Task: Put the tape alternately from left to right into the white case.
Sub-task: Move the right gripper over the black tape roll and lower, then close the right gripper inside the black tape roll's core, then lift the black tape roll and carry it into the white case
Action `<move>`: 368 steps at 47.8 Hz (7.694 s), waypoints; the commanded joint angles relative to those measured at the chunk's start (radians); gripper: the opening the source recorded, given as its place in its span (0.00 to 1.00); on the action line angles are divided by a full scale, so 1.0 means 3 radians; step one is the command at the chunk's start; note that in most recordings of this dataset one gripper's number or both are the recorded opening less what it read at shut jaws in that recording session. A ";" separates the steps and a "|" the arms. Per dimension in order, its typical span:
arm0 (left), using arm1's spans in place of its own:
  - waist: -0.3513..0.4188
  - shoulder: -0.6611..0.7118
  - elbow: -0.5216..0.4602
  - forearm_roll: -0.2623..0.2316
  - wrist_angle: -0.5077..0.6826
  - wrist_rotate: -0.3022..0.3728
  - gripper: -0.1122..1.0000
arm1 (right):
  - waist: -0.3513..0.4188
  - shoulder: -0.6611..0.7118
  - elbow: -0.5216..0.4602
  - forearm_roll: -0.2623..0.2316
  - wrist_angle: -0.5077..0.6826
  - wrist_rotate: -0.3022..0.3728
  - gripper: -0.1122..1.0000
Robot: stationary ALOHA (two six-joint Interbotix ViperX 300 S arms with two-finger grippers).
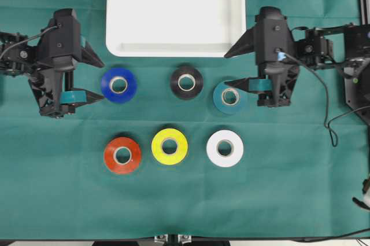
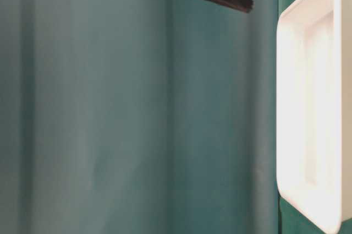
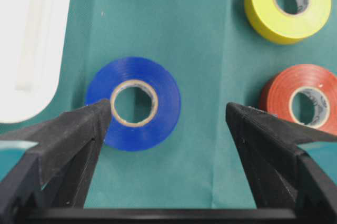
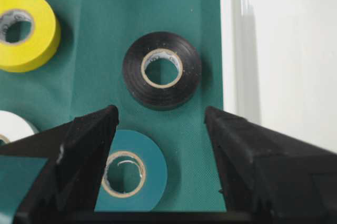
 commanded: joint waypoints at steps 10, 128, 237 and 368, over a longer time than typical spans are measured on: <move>0.0010 0.0281 -0.0174 0.0000 -0.0010 0.0000 0.73 | 0.0000 0.0435 -0.0297 0.0005 0.0010 0.0000 0.75; 0.0015 0.0619 -0.0286 0.0005 -0.0056 0.0010 0.72 | 0.0123 0.1575 -0.0849 0.0000 -0.0015 0.0061 0.75; 0.0015 0.0624 -0.0286 0.0005 -0.0056 0.0000 0.72 | 0.0148 0.1565 -0.1033 -0.0020 0.0097 0.0061 0.37; 0.0015 0.0603 -0.0297 0.0005 -0.0036 -0.0005 0.72 | -0.1503 0.1406 -0.0670 -0.0573 -0.0271 0.0041 0.37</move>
